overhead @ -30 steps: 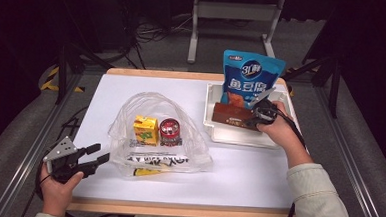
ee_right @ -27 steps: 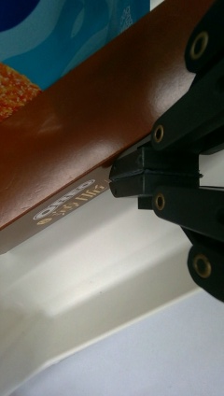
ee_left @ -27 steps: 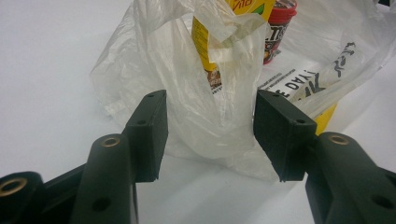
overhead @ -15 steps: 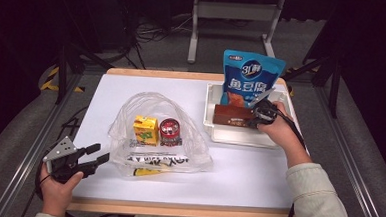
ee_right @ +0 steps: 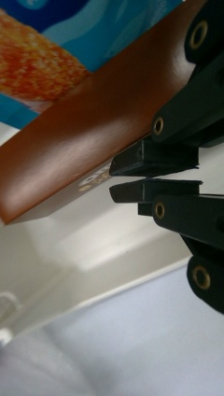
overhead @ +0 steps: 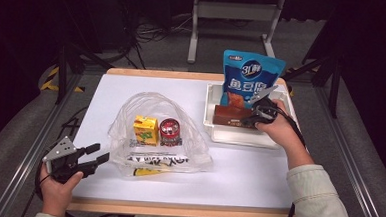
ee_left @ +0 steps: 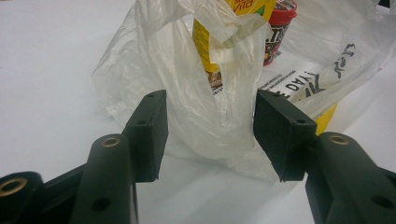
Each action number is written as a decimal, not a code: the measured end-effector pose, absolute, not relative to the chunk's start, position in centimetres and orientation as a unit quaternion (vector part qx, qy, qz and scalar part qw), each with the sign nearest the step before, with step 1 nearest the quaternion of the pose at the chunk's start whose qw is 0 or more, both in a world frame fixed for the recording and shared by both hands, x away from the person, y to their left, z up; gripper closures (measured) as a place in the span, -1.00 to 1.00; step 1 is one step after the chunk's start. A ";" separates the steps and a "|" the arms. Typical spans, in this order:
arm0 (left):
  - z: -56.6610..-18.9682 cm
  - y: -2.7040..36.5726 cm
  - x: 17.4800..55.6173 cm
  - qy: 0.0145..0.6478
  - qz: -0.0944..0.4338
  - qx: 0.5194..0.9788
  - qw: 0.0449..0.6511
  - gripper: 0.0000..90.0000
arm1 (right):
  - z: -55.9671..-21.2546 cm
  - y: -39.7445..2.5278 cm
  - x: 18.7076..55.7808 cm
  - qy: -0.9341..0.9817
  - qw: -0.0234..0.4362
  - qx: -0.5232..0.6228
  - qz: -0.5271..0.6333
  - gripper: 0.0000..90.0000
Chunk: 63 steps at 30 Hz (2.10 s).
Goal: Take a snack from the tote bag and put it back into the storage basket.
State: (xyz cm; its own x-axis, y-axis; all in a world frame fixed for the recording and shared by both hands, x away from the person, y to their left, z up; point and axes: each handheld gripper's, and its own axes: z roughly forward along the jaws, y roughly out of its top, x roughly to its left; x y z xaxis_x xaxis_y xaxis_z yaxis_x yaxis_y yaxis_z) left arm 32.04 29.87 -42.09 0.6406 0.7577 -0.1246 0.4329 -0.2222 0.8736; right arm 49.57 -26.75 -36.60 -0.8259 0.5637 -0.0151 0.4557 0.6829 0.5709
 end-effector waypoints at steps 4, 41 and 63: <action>-42.1 29.9 32.0 0.390 0.166 0.763 0.487 0.02 | -35.1 -26.0 49.1 0.908 0.108 0.267 0.304 0.77; -42.0 30.0 32.0 0.393 0.169 0.759 0.491 -0.06 | -29.1 -17.8 46.3 0.874 0.085 0.187 0.440 0.10; -42.0 30.4 31.8 0.392 0.168 0.758 0.494 -0.06 | -28.5 -12.0 45.8 0.887 0.069 0.132 0.437 0.06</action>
State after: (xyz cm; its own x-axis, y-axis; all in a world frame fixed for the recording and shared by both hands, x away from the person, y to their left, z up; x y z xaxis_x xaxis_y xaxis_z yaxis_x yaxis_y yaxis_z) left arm 31.76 30.37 -42.04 0.6367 0.7596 -0.1327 0.4276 -0.2045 0.8805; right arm 45.79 -12.05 -28.51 -0.9557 0.2943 -0.0072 0.1735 0.5830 0.7937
